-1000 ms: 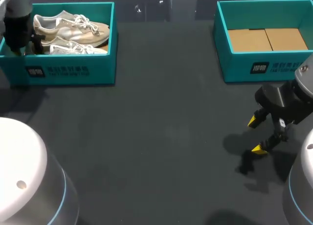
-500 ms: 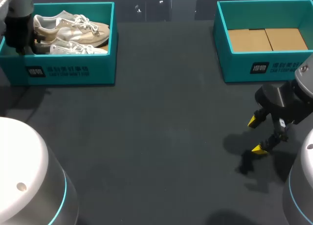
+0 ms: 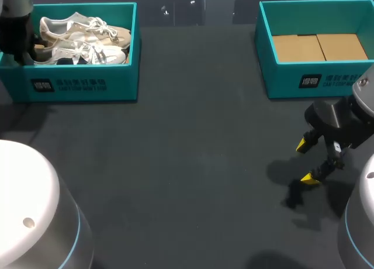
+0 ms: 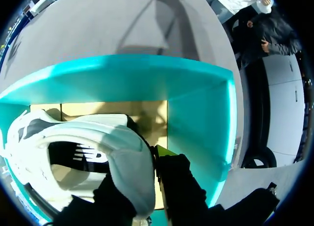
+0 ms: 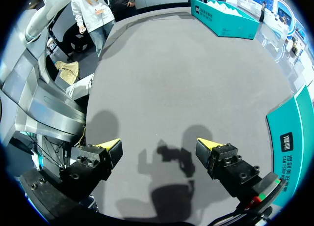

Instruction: Take the shoe out of the shoebox, open the shoe tongue, remove and reinsert the insole, then place the shoe into the shoebox

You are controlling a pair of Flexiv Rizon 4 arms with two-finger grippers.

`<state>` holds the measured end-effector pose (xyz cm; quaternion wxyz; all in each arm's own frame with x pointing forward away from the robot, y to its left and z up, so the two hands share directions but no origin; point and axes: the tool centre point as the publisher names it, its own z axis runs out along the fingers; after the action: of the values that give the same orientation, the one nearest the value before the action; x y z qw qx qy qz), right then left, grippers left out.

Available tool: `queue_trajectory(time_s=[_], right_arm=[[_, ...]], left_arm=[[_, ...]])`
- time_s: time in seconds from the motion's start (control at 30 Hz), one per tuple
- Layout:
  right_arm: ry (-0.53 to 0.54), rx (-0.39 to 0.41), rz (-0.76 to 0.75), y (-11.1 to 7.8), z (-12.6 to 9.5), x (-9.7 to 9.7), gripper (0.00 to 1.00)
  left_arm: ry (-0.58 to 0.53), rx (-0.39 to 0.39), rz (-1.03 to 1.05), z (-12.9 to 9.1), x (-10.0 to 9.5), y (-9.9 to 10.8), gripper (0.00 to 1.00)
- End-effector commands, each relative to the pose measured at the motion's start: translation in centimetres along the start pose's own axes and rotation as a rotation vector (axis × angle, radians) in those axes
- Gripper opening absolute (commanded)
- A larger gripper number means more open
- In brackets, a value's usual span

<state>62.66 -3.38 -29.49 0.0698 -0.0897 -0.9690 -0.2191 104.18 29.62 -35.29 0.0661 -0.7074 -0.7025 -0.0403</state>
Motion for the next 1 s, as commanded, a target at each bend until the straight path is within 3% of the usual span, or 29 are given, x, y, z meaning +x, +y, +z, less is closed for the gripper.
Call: queue_trajectory(time_s=[0.03, 0.3, 0.6, 1.0], right_arm=[[-0.003, 0.002, 0.000, 0.0, 0.1, 0.1, 1.00], [-0.003, 0.002, 0.000, 0.0, 0.1, 0.1, 1.00], [-0.003, 0.002, 0.000, 0.0, 0.1, 0.1, 1.00], [-0.003, 0.002, 0.000, 0.0, 0.1, 0.1, 1.00]], left_arm=[[-0.012, -0.002, -0.010, -1.6, 0.5, -0.3, 0.00], [0.001, -0.004, -0.039, -5.4, 1.3, 0.2, 0.00], [-0.002, -0.002, -0.045, -11.8, 2.8, 1.2, 0.00], [0.035, -0.012, -0.055, -19.0, 4.1, 0.6, 0.00]])
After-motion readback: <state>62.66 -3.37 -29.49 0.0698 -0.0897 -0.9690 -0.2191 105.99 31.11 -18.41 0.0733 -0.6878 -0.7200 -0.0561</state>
